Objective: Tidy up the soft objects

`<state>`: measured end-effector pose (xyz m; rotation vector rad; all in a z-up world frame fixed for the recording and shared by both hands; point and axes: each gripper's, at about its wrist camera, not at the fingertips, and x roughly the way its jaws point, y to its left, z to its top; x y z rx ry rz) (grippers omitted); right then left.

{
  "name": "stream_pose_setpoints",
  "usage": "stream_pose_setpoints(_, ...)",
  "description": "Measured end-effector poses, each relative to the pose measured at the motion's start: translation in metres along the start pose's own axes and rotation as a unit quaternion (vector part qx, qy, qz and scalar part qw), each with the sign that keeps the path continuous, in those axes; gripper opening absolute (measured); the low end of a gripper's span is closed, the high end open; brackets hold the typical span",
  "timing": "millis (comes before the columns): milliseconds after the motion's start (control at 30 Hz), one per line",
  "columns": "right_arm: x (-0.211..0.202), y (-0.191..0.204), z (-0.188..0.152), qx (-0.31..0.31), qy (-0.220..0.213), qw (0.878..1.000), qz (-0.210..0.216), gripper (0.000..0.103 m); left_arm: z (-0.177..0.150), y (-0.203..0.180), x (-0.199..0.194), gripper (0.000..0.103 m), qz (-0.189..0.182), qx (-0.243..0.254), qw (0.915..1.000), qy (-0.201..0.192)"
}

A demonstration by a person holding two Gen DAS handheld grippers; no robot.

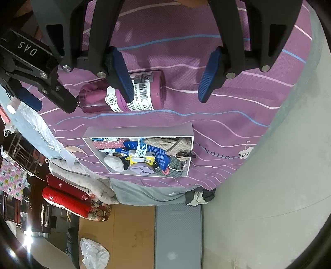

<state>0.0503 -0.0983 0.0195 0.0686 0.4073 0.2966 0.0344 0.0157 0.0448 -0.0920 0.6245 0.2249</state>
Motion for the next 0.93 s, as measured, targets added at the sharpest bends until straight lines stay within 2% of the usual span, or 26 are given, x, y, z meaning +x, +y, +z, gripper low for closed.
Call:
stream_pose_setpoints(267, 0.004, 0.004, -0.001, -0.013, 0.013, 1.000, -0.022, 0.103, -0.001, 0.002, 0.000, 0.065, -0.002, -0.004, 1.0000, 0.003)
stream_pose_setpoints(667, -0.002, 0.005, -0.001, -0.015, -0.002, 1.000, -0.011, 0.103, 0.000, 0.004, 0.003, 0.065, -0.017, -0.007, 0.9997, 0.013)
stream_pose_setpoints(867, 0.007, 0.002, 0.001, -0.009, 0.029, 1.000, -0.007, 0.103, 0.004, 0.004, 0.007, 0.063, -0.028, -0.004, 0.9985, 0.046)
stream_pose_setpoints(900, 0.010, 0.002, 0.002, -0.009, 0.048, 0.999, -0.002, 0.103, 0.006, 0.005, 0.006, 0.063, -0.032, -0.003, 0.9977, 0.059)
stream_pose_setpoints(933, 0.012, 0.003, 0.003, -0.010, 0.074, 0.997, 0.009, 0.103, 0.006, 0.008, 0.006, 0.062, -0.042, -0.001, 0.9953, 0.088)
